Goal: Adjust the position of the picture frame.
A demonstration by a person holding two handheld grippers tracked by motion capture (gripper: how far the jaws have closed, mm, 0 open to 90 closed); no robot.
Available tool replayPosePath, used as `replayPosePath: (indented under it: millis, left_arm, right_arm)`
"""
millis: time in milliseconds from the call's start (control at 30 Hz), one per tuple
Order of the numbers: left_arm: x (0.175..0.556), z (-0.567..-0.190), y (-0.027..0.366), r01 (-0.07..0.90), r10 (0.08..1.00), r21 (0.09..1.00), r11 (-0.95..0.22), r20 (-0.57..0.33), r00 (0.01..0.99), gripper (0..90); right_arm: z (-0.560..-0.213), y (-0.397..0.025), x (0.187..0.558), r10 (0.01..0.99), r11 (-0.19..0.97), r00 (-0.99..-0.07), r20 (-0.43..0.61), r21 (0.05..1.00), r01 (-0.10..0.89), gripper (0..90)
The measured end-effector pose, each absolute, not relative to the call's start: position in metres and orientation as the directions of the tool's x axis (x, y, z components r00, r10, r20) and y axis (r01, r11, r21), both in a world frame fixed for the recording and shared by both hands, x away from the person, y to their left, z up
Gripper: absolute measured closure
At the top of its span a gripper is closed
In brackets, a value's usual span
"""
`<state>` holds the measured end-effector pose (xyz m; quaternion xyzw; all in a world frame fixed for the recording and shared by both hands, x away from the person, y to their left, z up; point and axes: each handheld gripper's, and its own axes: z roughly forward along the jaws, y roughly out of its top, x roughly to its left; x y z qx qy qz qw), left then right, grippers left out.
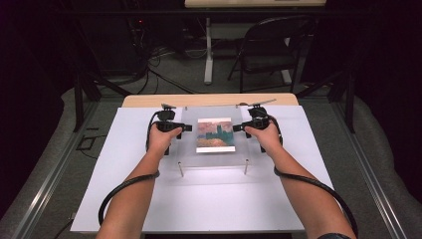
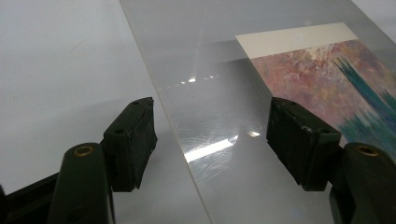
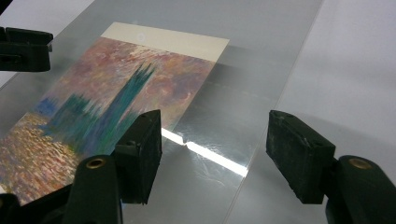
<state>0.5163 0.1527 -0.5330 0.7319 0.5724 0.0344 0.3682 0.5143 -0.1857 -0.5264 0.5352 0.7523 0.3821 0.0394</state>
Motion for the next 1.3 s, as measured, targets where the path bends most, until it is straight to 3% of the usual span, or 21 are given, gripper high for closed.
replayPosePath:
  millis: [733, 900, 1300]
  left_arm:
    - [0.529, -0.540, 0.147, 0.844, 0.844, 0.536, -0.031, -0.438, 0.309, 24.5]
    - [0.528, -0.540, 0.147, 0.844, 0.841, 0.535, -0.029, -0.444, 0.310, 24.6]
    - [0.526, -0.542, 0.150, 0.852, 0.820, 0.523, -0.001, -0.487, 0.300, 26.6]
  right_arm:
    - [-0.536, -0.190, 0.532, 0.820, 0.094, -0.393, 0.416, 0.579, 0.810, 32.5]
    - [-0.540, -0.190, 0.534, 0.800, 0.059, -0.379, 0.465, 0.567, 0.821, 32.8]
    - [-0.540, -0.189, 0.533, 0.804, 0.059, -0.378, 0.460, 0.570, 0.820, 32.6]
